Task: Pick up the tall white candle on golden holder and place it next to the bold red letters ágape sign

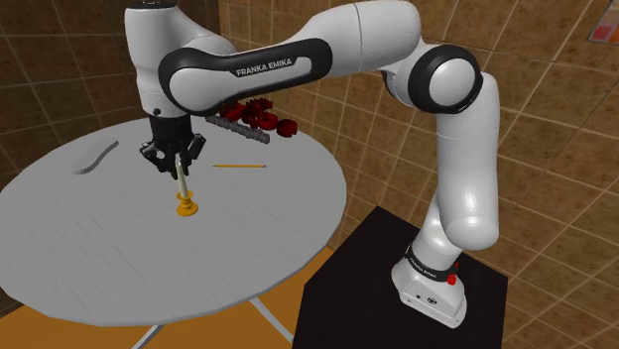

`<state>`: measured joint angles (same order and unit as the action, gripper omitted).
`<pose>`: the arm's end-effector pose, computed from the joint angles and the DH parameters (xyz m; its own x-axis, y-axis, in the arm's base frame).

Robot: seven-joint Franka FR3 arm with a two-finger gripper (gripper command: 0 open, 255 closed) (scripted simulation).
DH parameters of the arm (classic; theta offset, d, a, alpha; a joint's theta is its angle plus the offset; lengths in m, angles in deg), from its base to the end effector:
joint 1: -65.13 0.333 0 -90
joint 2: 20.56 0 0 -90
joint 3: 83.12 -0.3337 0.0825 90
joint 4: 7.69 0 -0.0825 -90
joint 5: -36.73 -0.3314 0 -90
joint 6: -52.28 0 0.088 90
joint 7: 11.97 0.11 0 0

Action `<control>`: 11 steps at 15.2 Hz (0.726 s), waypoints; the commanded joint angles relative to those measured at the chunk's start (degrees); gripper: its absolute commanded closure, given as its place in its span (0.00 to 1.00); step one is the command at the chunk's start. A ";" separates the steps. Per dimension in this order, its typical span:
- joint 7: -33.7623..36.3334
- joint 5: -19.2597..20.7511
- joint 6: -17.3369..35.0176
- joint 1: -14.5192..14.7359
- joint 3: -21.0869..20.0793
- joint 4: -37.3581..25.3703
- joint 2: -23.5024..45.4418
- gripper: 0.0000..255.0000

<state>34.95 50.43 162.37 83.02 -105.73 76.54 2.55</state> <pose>0.5229 0.3665 0.4973 0.9912 -0.0730 0.1109 -0.0731 -0.9973 -0.0033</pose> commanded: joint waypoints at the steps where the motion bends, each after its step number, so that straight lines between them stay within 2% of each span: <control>1: -0.27 -0.17 -1.55 0.04 -0.07 -1.38 -0.19 1.00; 11: -1.12 -0.39 -9.34 0.88 -0.29 -9.52 0.08 1.00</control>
<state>33.96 50.09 153.80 83.87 -106.01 67.74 2.67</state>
